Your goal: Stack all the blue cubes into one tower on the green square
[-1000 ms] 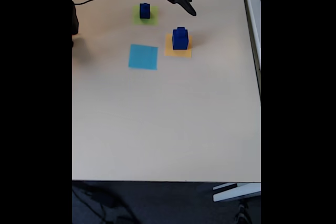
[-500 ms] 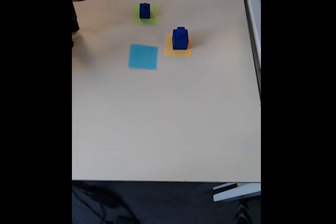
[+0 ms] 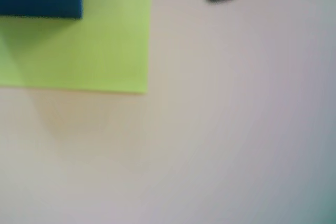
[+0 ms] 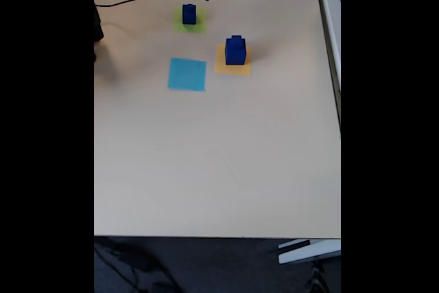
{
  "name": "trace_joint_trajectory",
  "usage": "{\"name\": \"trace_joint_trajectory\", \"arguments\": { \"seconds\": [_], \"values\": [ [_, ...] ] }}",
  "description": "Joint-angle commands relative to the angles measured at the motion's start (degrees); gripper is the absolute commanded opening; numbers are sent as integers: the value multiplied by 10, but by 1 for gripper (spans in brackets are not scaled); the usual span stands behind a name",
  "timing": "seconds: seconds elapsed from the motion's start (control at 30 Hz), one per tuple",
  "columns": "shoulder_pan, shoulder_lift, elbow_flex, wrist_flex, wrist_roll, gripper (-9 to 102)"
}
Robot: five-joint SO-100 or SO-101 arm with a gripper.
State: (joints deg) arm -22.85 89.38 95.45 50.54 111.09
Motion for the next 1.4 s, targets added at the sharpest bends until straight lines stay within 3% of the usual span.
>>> {"name": "trace_joint_trajectory", "arguments": {
  "seconds": [0.0,0.27,1.37],
  "values": [
    [-10,44,14,-38,8,30],
    [-6,65,103,-105,4,29],
    [28,105,207,-115,-36,25]
  ]
}}
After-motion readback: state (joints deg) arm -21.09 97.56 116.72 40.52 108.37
